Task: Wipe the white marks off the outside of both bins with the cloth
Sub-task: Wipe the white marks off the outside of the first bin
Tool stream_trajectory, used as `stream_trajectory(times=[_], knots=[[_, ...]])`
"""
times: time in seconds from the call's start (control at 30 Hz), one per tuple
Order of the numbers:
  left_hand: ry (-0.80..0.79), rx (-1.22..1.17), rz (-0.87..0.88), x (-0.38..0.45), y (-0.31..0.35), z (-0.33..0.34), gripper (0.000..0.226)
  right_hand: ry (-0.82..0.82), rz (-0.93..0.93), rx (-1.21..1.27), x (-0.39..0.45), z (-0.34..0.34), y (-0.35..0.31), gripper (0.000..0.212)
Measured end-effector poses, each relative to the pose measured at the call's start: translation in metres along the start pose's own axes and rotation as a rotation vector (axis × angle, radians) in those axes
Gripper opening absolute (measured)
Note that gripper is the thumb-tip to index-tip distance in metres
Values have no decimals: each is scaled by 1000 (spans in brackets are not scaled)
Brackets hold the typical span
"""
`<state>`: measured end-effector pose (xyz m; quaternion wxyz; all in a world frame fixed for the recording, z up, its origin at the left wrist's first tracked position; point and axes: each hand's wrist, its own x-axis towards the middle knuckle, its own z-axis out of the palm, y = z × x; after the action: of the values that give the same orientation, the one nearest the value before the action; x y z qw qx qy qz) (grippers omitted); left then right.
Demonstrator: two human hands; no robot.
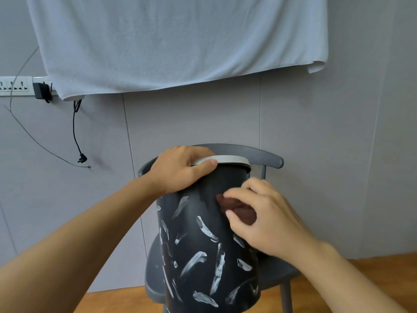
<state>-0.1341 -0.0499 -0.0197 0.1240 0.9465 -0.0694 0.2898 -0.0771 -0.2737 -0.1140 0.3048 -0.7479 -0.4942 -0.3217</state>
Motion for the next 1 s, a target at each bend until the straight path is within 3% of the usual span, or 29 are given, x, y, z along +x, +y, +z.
stream_trajectory(times=[0.13, 0.33, 0.57, 0.73, 0.83, 1.0], knots=[[-3, -28, -14, -3, -2, -1, 35, 43, 48, 7, 24, -6, 0, 29], [-72, -119, -4, -3, -1, -7, 28, -148, -71, 25, -13, 0, -8, 27], [-118, 119, 39, 9, 15, -11, 28, 130, 75, 148, 7, -6, 0, 39], [61, 217, 76, 5, 5, 6, 44, 17, 78, 55, 7, 6, -5, 55], [72, 190, 92, 7, -1, 5, 44, -59, 57, -41, 0, 12, -10, 64], [113, 147, 45, 5, -5, 7, 39, -161, -10, -12, -6, 7, -11, 46]])
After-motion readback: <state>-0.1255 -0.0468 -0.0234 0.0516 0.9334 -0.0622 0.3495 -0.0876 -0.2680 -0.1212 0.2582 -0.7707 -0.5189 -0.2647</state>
